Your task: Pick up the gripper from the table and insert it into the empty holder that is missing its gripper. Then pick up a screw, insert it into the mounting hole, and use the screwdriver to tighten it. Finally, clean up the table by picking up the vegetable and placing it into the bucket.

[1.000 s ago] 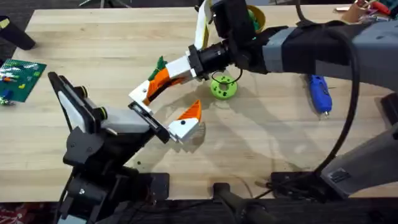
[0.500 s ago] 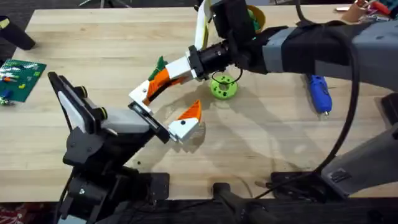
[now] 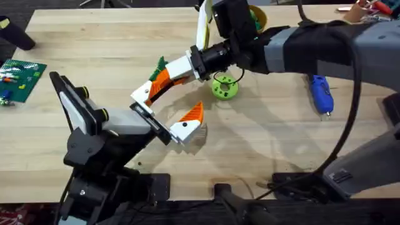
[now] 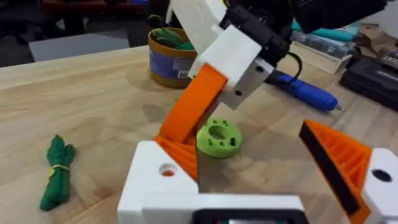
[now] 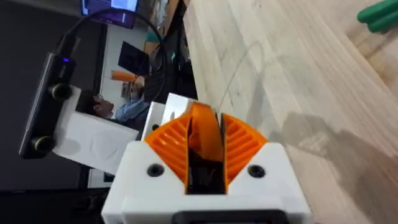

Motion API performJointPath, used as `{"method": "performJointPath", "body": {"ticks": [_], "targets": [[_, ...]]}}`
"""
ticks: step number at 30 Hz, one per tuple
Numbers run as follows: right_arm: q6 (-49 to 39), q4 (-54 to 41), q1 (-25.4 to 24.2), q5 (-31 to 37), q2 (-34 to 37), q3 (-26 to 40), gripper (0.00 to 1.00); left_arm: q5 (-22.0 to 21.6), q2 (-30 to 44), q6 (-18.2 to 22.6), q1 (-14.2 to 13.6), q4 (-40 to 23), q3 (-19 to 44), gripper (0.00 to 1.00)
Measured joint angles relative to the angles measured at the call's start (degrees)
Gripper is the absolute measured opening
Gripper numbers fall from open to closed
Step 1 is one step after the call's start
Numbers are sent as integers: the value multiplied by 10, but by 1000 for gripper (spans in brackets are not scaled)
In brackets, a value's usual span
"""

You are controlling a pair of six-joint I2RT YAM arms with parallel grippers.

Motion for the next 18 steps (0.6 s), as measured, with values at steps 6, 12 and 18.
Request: {"method": "performJointPath", "body": {"ticks": [6,12,18], "targets": [[1,3,-12,-24,0,0,369,47,0,6,-11,1,0,983],[5,4,-24,-44,0,0,560,63,0,7,-11,1,0,983],[8,4,-29,-52,0,0,989,70,0,7,-11,1,0,983]]}}
